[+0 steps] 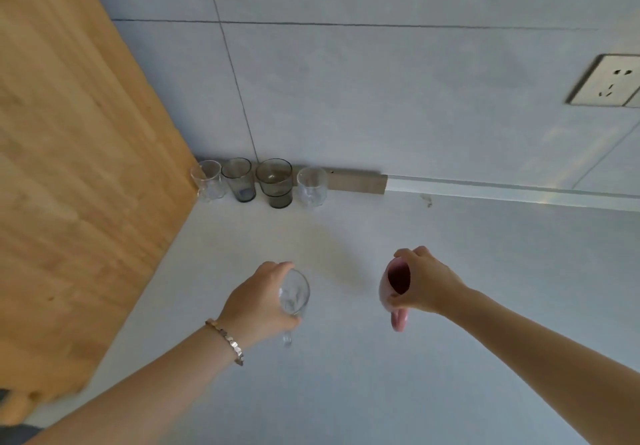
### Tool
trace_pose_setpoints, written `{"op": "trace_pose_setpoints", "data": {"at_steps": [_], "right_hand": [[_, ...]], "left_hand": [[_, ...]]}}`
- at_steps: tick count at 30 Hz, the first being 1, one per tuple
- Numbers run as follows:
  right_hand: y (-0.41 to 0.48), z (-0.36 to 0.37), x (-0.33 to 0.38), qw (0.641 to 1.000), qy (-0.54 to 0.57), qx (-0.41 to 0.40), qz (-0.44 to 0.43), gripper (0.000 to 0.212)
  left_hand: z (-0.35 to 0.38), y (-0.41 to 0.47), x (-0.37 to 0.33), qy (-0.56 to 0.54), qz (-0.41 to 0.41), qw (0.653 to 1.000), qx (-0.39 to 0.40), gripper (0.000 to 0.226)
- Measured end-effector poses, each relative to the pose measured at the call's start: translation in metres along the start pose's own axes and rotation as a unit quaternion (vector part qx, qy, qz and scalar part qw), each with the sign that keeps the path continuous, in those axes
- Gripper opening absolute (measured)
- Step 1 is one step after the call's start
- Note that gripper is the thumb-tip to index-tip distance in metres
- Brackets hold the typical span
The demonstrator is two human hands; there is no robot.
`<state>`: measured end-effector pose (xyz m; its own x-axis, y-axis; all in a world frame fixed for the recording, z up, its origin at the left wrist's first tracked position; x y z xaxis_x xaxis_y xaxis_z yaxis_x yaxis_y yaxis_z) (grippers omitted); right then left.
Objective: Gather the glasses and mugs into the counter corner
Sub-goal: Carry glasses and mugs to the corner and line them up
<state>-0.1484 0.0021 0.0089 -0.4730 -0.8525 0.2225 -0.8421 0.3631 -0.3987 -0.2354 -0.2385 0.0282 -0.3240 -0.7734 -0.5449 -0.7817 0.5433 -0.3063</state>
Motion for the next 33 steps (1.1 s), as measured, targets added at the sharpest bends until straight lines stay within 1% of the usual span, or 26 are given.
{"op": "trace_pose_setpoints", "data": {"at_steps": [4,7,10,15,18,20,23,25,26,28,30,32,33], "right_hand": [[0.06,-0.01,0.018,0.999,0.026,-0.035,0.002,0.079],[0.11,-0.026,0.027,0.998,0.027,-0.061,-0.002,0.08],[0.164,-0.043,0.037,0.996,0.029,-0.08,-0.017,0.071],[0.231,-0.049,0.057,0.998,-0.009,-0.058,-0.02,0.071],[0.253,-0.044,0.063,0.999,-0.005,-0.05,-0.017,0.067],[0.26,-0.043,0.065,0.998,0.012,-0.06,-0.016,0.073],[0.258,-0.043,0.064,0.995,0.048,-0.091,-0.008,0.093],[0.248,-0.04,0.064,0.995,0.023,-0.099,-0.009,0.101],[0.241,-0.038,0.064,0.995,-0.002,-0.102,-0.007,0.102],[0.224,-0.037,0.066,0.992,-0.045,-0.115,-0.008,0.092],[0.203,-0.035,0.073,0.989,-0.08,-0.123,-0.031,0.069],[0.181,-0.028,0.083,0.99,-0.091,-0.098,-0.051,0.044],[0.17,-0.022,0.089,0.992,-0.089,-0.073,-0.05,0.04]], "left_hand": [[-0.008,0.027,0.014,-0.003,-0.018,1.0,-0.007,0.085],[-0.011,0.045,0.021,-0.026,-0.042,0.999,-0.019,0.085],[-0.015,0.064,0.027,-0.043,-0.06,0.997,-0.033,0.085],[-0.022,0.088,0.036,-0.044,-0.086,0.994,-0.051,0.083],[-0.029,0.095,0.046,-0.043,-0.098,0.992,-0.068,0.083],[-0.032,0.097,0.053,-0.042,-0.106,0.991,-0.075,0.083],[-0.034,0.097,0.063,-0.046,-0.109,0.991,-0.069,0.085],[-0.036,0.096,0.074,-0.05,-0.113,0.991,-0.06,0.085],[-0.038,0.097,0.08,-0.051,-0.114,0.991,-0.056,0.084],[-0.044,0.1,0.096,-0.043,-0.117,0.991,-0.046,0.084],[-0.053,0.106,0.115,-0.023,-0.118,0.992,-0.032,0.086],[-0.065,0.115,0.137,0.002,-0.114,0.993,-0.018,0.086],[-0.073,0.121,0.148,0.013,-0.111,0.994,-0.012,0.086]]}}
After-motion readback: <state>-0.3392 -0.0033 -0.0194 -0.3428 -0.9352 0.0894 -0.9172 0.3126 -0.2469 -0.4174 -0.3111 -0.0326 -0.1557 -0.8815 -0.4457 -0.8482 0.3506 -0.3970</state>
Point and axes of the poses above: each hand's wrist, its own y-axis towards the middle knuckle, its own z-axis out of the palm, x = y × z, the point moved 4 cm from there along y, towards the middle knuckle, and after that the axes turned 8 degrees about -y, right-handed, at the moved point
